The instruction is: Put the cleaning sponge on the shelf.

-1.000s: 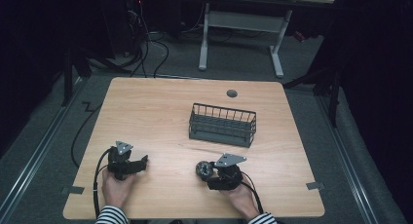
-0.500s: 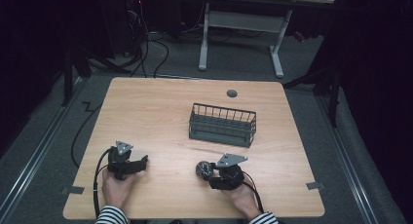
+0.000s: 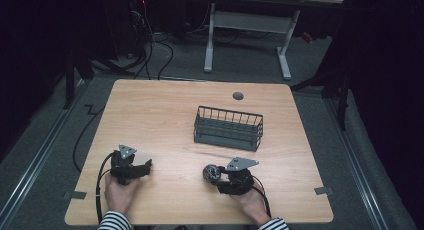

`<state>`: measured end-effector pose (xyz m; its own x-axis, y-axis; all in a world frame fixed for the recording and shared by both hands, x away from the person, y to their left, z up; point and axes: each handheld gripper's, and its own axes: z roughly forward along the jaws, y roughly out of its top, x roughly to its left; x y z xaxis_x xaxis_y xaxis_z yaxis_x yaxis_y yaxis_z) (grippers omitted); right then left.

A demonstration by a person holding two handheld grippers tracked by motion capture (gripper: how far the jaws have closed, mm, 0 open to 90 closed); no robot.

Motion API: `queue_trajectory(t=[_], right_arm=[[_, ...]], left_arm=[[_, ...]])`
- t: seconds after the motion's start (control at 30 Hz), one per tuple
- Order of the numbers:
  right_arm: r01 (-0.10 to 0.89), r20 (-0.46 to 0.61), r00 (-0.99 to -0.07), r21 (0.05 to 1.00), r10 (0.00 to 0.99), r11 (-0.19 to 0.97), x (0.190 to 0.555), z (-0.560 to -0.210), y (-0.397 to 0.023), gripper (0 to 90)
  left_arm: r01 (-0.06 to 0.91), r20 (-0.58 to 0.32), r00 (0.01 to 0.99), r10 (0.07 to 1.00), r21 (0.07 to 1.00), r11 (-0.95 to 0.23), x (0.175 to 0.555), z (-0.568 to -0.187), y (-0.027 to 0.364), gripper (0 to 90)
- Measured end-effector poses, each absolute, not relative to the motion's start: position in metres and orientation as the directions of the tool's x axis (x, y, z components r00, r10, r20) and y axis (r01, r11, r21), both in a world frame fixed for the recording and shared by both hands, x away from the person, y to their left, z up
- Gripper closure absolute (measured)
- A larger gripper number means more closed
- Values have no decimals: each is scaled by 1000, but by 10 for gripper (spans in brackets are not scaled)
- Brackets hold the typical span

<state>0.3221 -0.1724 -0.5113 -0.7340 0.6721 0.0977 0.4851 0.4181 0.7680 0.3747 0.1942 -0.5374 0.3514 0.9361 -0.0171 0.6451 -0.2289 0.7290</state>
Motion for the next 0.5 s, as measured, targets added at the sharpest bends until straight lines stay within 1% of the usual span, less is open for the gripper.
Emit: queue_trajectory(t=[0.3,0.5], right_arm=[[496,119,-723,776,681,390,323,-507,-179,469],[481,105,-720,788,686,384,325,-498,-185,469]], left_arm=[[645,-17,352,936,729,-229,375,-537,194,164],[645,-17,352,936,729,-229,375,-537,194,164]])
